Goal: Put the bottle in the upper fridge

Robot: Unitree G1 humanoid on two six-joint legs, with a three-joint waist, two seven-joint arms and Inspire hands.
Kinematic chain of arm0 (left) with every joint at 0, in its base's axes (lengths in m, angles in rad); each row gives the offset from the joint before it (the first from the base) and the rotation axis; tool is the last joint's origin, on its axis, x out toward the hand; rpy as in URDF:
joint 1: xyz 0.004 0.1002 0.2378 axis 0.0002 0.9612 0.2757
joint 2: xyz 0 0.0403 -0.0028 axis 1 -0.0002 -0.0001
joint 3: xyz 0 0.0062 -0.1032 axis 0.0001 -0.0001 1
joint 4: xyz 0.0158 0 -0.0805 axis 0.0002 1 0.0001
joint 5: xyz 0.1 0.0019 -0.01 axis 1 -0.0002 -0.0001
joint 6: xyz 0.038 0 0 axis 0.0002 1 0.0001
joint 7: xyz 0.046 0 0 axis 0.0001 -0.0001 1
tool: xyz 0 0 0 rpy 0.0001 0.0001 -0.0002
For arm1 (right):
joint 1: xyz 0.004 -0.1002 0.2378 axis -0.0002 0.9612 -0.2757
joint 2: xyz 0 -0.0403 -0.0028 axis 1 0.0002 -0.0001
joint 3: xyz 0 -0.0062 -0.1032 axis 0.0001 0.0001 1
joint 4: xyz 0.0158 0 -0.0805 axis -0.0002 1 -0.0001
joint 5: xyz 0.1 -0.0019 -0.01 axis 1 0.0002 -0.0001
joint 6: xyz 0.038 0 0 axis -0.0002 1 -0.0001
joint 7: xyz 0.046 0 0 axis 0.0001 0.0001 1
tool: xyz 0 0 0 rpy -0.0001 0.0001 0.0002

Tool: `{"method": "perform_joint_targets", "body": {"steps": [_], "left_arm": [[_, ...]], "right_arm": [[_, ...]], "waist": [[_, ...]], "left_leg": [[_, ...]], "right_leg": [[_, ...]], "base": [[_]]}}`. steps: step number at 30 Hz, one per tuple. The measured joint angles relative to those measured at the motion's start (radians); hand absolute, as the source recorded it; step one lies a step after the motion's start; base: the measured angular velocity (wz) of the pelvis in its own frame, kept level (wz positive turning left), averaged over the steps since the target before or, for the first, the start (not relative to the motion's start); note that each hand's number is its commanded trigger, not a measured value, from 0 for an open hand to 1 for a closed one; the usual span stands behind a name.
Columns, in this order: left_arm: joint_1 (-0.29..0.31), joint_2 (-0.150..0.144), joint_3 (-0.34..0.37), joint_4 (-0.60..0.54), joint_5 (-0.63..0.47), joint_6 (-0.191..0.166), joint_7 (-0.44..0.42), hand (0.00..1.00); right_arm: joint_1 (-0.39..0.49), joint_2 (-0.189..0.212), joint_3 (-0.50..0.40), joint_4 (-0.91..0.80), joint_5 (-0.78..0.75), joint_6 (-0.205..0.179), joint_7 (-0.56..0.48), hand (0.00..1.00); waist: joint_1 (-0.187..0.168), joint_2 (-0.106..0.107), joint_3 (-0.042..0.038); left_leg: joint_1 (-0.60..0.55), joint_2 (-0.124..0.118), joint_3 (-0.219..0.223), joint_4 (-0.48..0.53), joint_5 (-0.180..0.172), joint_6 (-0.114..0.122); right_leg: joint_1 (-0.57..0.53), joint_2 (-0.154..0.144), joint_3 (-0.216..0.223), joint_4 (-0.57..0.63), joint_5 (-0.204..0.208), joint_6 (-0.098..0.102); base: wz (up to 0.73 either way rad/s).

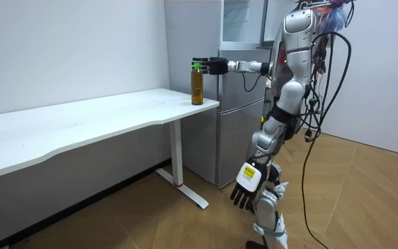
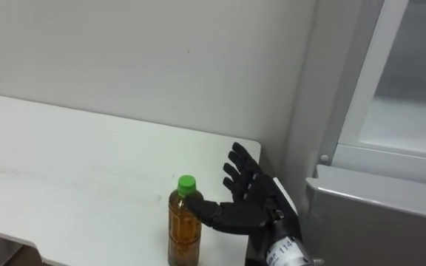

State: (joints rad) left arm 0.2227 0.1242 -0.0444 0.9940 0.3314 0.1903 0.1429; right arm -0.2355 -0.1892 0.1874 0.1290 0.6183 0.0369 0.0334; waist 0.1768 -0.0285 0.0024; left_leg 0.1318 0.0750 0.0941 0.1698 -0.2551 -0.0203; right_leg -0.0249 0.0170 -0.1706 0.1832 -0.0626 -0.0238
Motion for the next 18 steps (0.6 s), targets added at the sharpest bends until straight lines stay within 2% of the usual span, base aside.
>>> {"method": "perform_joint_targets", "body": {"steps": [3, 8, 13, 18], "left_arm": [[0.001, 0.000, 0.000, 0.002, 0.000, 0.000, -0.005, 0.00], [-0.011, 0.008, -0.001, 0.002, 0.024, -0.001, -0.025, 0.00], [-0.020, 0.013, -0.010, 0.008, 0.035, -0.006, -0.038, 0.00], [-0.021, 0.019, -0.012, 0.008, 0.035, -0.019, -0.048, 0.00]], "right_arm": [[0.000, 0.000, 0.020, 0.026, -0.016, 0.000, 0.003, 0.00], [0.000, 0.002, 0.076, 0.068, -0.092, 0.000, 0.018, 0.00], [-0.033, 0.035, 0.078, 0.068, -0.145, 0.000, 0.035, 0.00], [-0.066, 0.038, 0.081, 0.068, -0.153, -0.001, 0.046, 0.00]], "waist": [[0.004, -0.004, -0.0010], [0.017, -0.019, 0.0022], [0.023, -0.025, 0.0062], [0.025, -0.029, 0.0080]], "left_leg": [[-0.001, 0.000, 0.000, 0.000, 0.000, 0.000], [-0.007, 0.000, -0.012, -0.002, 0.000, 0.000], [-0.009, 0.001, -0.016, -0.005, 0.000, 0.000], [-0.011, 0.001, -0.020, -0.006, 0.000, 0.000]], "right_leg": [[0.000, 0.000, 0.000, -0.002, 0.000, 0.000], [0.004, 0.001, -0.011, -0.015, 0.000, -0.001], [0.004, 0.000, -0.020, -0.018, -0.001, 0.000], [0.006, 0.000, -0.025, -0.022, -0.001, 0.000]], "base": [[0.00], [0.06], [0.02], [0.02]]}}
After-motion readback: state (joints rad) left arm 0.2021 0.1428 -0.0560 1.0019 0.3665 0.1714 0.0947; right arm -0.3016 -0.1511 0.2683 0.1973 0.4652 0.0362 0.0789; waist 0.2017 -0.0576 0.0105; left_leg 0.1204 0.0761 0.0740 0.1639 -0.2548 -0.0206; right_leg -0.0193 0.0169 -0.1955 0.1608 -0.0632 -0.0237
